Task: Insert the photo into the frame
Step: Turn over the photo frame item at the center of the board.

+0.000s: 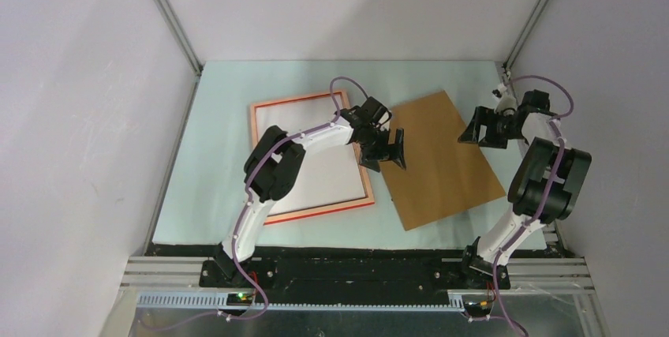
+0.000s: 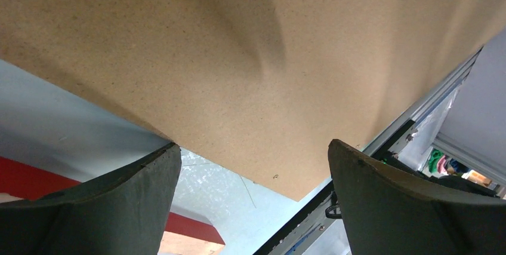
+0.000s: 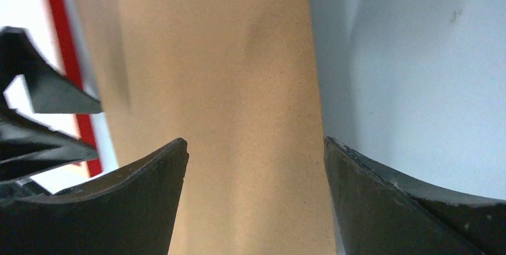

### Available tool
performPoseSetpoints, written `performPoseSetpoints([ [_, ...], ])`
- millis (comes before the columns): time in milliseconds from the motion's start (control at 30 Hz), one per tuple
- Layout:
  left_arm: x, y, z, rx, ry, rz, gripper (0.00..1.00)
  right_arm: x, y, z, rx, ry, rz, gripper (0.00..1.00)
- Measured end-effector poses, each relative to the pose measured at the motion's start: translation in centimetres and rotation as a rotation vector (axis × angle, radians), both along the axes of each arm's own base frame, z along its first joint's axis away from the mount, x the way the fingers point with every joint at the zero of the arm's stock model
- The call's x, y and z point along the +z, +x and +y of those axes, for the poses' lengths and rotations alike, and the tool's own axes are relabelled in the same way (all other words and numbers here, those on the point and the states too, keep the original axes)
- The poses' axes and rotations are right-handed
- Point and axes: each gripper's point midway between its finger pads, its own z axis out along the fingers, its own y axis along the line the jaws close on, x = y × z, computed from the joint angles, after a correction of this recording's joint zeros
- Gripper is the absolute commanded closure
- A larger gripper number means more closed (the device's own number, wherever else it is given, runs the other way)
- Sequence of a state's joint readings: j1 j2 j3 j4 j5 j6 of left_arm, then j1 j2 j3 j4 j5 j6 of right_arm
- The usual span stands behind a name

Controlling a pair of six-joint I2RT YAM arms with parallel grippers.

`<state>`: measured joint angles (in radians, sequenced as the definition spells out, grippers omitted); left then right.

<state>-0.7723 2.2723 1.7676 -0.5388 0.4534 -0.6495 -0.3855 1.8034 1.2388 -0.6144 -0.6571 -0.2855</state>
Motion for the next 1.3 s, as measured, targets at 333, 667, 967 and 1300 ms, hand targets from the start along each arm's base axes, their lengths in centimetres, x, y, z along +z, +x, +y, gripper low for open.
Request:
performPoseSetpoints([
  [333, 0.2, -0.1, 0.7, -0.043, -0.021, 0.011, 0.00, 12.6, -1.3, 4.4, 0.112, 0.109, -0.258, 0.15],
  [667, 0.6, 0.5, 2.2, -0.098, -0.065, -0.001, 0.00, 20.2, -5.8, 11.6, 0.305, 0.203, -0.399, 0.15],
  [967, 1.6, 0.6, 3.9, -0.131, -0.097, -0.015, 0.00, 23.6, -8.6, 17.4, 0.497, 0.228, -0.493, 0.14],
  [1300, 2.7, 3.3, 6.8, -0.058, -0.132, -0.077, 0.00, 24.6, -12.7, 22.3, 0.659, 0.325, -0.387, 0.14],
])
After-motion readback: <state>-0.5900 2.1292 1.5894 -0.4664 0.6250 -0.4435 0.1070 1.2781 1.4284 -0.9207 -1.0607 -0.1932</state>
